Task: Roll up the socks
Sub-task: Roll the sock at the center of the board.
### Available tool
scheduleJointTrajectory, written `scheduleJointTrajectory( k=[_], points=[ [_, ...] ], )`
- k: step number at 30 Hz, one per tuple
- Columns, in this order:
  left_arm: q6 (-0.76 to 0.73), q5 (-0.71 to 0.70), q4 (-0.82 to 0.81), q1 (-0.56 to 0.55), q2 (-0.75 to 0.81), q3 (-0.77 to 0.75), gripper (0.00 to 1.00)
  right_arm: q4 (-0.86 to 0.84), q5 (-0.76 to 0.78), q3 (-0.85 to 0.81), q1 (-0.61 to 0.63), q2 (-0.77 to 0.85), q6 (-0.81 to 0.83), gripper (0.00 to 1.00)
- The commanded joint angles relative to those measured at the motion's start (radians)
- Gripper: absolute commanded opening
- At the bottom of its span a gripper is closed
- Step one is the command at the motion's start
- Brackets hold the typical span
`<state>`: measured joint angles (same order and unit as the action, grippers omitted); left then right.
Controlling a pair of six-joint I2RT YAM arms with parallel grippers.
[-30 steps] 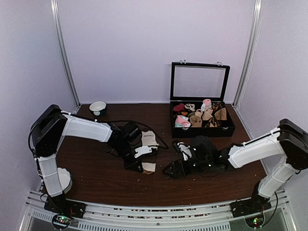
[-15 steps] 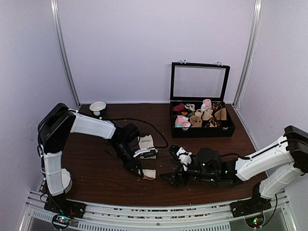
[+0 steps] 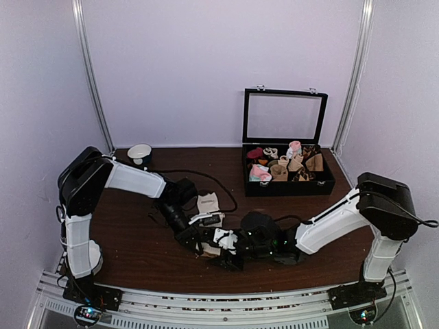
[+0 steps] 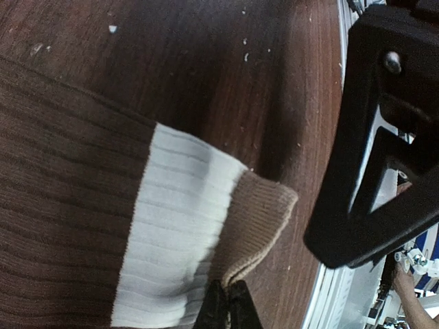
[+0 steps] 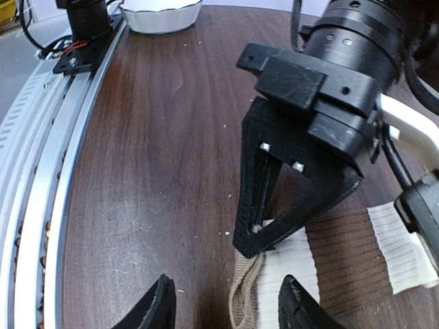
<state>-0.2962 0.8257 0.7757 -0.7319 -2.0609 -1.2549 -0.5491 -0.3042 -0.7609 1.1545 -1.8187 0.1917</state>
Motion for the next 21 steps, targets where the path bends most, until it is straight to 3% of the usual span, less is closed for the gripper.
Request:
scheduleJointTrajectory(
  k=[1,10,17,21],
  points=[
    [0.000,-0.001,-0.006,0.012,-0.009,-0.004,0.00,0.055,-0.035,-0.039,0.002,-0.043,0.084,0.47],
    [-0.013,-0.003,0.009,0.014,-0.015,-0.015,0.00,-0.007,0.112,-0.024,-0.001,-0.091,0.095,0.35],
    [-0.024,-0.007,0.019,0.014,-0.015,-0.017,0.00,-0.019,0.123,-0.035,-0.012,-0.103,0.074,0.30],
    [-0.023,-0.008,0.020,0.014,-0.015,-0.018,0.00,-0.001,0.076,-0.039,-0.022,-0.105,0.059,0.08]
  ],
)
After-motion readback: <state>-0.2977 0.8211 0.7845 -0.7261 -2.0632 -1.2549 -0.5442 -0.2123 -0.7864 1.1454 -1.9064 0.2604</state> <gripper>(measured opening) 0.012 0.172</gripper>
